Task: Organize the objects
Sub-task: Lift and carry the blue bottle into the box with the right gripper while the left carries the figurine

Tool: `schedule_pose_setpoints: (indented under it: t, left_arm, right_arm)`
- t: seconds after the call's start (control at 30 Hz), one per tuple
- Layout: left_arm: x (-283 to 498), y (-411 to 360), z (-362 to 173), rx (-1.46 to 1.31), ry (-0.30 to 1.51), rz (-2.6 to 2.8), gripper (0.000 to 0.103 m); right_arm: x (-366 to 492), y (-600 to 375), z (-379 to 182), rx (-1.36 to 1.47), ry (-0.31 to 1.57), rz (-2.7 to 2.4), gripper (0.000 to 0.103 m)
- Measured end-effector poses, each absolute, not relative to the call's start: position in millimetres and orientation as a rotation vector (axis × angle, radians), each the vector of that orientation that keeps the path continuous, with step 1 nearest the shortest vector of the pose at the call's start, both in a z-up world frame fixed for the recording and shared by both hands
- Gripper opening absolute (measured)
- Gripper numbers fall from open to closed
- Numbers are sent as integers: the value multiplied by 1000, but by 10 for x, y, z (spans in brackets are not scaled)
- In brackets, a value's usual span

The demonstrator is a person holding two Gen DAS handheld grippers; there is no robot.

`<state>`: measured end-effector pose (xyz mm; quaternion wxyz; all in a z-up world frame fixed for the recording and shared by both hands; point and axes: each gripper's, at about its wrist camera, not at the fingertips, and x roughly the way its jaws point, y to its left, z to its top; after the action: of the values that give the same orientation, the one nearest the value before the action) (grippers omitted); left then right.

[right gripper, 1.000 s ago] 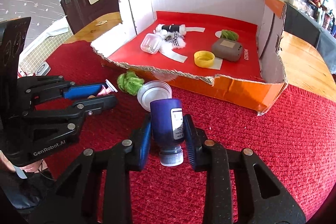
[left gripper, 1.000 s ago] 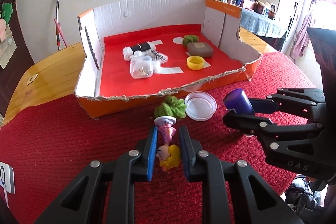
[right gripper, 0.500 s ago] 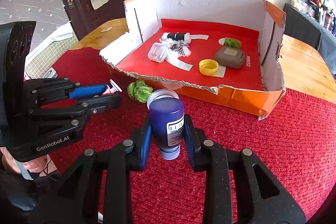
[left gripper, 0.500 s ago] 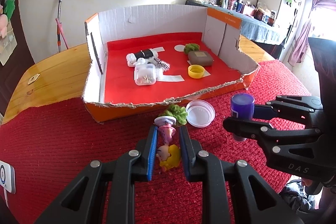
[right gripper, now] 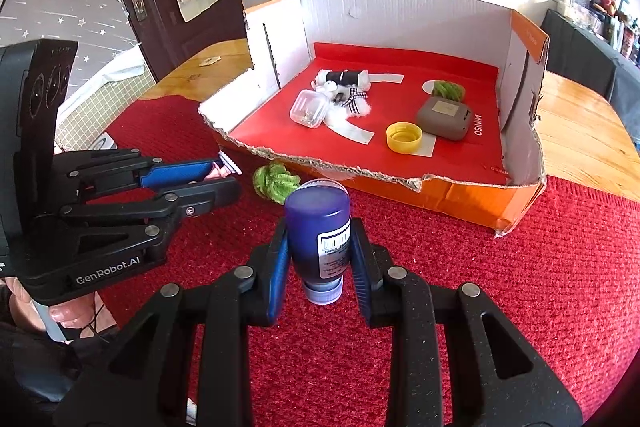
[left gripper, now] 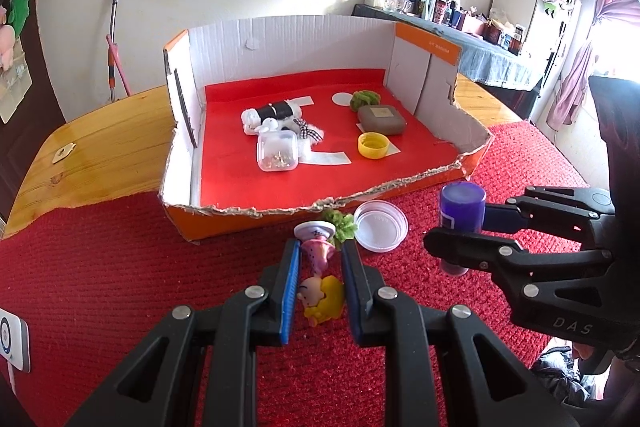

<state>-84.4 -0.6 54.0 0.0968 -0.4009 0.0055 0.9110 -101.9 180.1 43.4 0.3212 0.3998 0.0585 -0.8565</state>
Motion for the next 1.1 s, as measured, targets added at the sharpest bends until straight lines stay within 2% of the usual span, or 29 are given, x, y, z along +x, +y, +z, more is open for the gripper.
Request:
schedule_pose_setpoints:
  t: [1.1]
  left_arm:
    - [-1194, -48, 846, -1113, 3, 2724, 22]
  right_arm:
    - [-1222, 1756, 874, 941, 181, -2271, 27]
